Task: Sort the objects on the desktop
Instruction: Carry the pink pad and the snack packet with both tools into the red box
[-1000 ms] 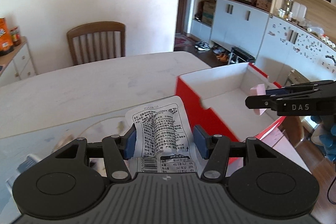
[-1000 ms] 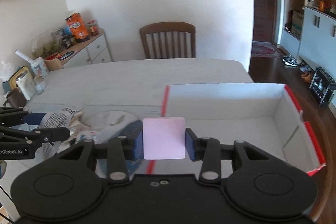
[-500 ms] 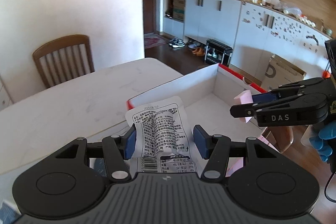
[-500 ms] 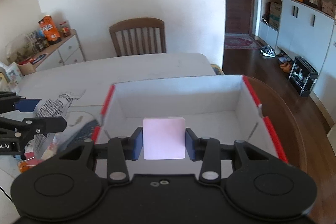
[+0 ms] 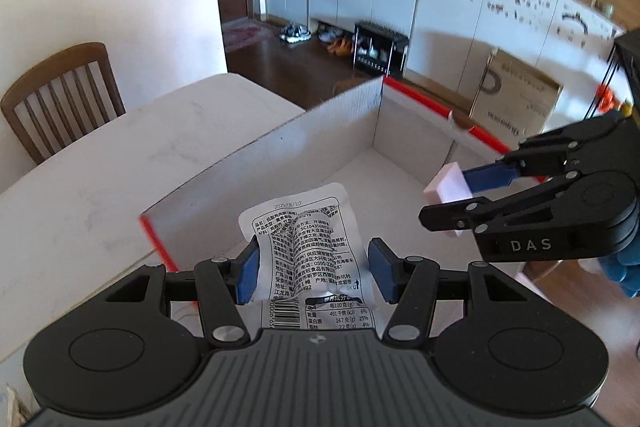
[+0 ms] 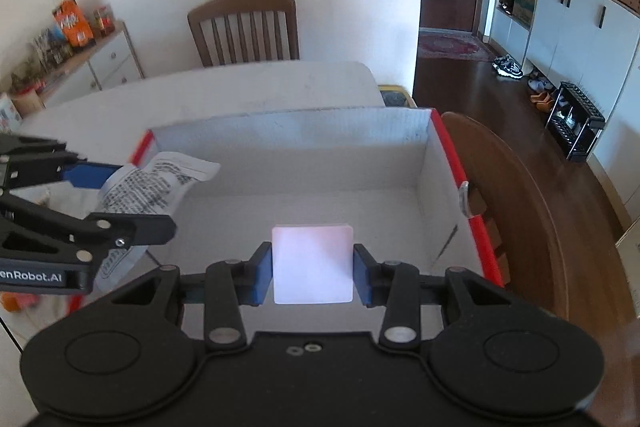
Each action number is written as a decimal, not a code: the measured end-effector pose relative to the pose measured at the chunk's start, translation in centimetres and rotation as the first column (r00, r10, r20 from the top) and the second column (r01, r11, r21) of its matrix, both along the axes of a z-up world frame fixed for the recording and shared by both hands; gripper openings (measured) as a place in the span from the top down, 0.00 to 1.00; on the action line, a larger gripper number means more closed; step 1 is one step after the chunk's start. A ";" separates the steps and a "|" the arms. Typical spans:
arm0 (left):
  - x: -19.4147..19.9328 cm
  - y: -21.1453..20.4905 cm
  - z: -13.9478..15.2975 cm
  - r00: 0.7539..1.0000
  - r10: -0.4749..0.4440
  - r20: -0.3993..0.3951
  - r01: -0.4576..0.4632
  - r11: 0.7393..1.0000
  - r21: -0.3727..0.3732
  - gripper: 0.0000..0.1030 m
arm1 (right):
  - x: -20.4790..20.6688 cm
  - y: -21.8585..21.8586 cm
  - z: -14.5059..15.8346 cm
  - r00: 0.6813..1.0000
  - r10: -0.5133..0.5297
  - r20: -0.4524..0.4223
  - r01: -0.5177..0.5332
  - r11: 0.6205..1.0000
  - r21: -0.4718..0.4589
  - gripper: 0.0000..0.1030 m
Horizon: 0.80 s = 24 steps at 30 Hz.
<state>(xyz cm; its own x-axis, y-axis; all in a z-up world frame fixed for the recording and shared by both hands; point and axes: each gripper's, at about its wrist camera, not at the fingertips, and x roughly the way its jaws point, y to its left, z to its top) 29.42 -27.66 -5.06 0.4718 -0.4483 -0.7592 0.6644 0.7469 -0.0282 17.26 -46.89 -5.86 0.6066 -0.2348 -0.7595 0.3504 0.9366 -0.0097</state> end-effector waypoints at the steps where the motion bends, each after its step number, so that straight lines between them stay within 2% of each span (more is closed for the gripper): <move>1: 0.3 -0.5 -0.3 1.000 -0.006 -0.007 0.006 1.000 0.016 0.46 | 0.2 -0.4 -0.3 1.000 0.000 -0.013 0.000 1.000 -0.001 0.61; 8: 1.6 -2.7 -2.2 0.997 -0.046 -0.055 0.051 0.994 0.100 0.46 | 1.5 -2.1 -2.5 0.994 0.028 -0.108 -0.026 1.000 0.012 0.61; 14: 3.0 -3.4 -4.2 0.984 -0.058 -0.169 0.085 0.983 0.160 0.46 | 2.3 -2.6 -4.1 0.978 0.065 -0.198 -0.057 0.997 0.044 0.61; 18: 3.3 -3.6 -5.2 0.977 -0.051 -0.208 0.092 0.977 0.190 0.46 | 2.4 -2.8 -5.1 0.970 0.069 -0.231 -0.053 0.996 0.075 0.61; 24: 3.4 -4.1 -6.1 0.968 -0.071 -0.241 0.130 0.962 0.239 0.46 | 2.8 -2.7 -5.2 0.960 0.095 -0.264 -0.079 0.994 0.072 0.61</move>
<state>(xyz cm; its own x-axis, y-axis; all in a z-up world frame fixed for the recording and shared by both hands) 32.81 -31.79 -11.15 0.2348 -0.2649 -0.9353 0.7340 0.6791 -0.0081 20.11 -49.61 -11.07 0.3965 -0.1389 -0.9075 0.2597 0.9651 -0.0342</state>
